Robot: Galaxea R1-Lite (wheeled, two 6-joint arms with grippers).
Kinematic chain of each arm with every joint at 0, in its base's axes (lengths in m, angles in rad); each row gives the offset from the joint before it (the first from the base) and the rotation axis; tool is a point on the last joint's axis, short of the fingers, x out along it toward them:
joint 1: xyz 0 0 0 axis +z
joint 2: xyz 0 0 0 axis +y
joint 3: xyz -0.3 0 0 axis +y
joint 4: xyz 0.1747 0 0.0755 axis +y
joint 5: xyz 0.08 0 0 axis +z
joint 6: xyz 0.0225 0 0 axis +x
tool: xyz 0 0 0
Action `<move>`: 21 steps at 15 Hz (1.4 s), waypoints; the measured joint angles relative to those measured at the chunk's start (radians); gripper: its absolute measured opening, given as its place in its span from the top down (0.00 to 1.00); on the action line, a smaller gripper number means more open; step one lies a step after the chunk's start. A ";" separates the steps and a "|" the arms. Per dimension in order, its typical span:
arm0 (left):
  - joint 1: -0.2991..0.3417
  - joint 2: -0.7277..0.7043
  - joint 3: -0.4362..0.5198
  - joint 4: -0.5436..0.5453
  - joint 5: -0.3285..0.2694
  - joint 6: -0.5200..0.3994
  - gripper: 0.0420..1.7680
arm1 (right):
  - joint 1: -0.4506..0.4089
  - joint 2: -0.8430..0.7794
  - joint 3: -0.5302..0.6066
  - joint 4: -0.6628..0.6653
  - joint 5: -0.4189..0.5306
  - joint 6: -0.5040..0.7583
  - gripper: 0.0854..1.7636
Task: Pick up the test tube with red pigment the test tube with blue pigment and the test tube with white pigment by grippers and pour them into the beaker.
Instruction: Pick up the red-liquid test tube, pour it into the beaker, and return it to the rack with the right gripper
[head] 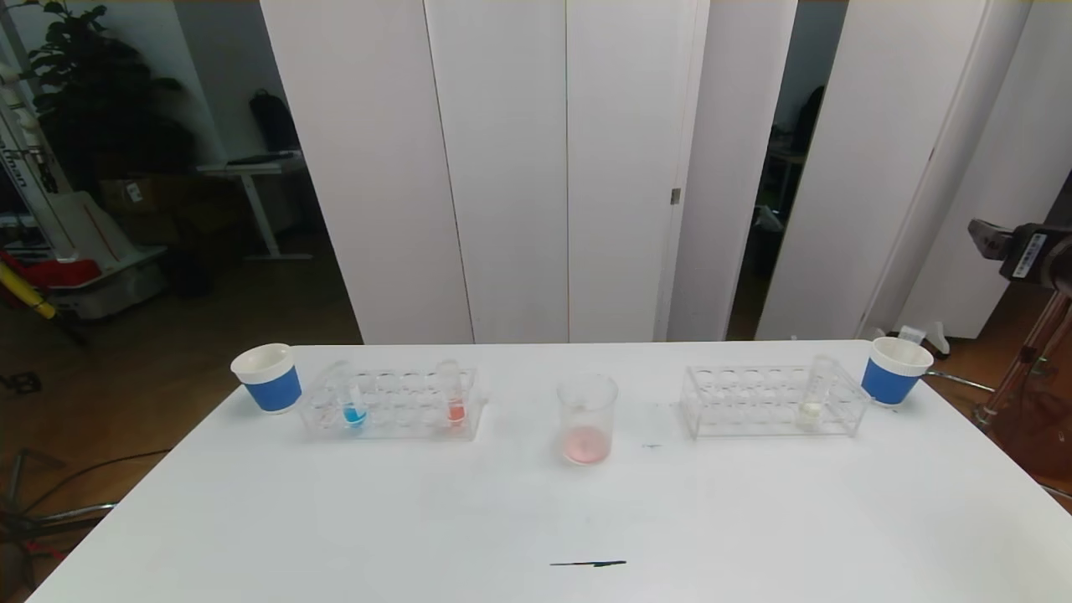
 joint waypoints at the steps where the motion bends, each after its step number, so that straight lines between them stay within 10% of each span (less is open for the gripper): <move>1: 0.000 0.000 0.000 0.000 0.000 0.000 0.01 | 0.000 -0.088 0.047 0.021 0.022 -0.009 0.01; 13: 0.000 0.000 0.000 0.000 0.000 0.000 0.01 | 0.105 -1.146 0.347 0.666 0.079 -0.102 0.01; 21: 0.000 0.000 0.000 0.000 0.000 -0.001 0.01 | 0.187 -1.431 0.760 0.724 -0.007 -0.013 0.01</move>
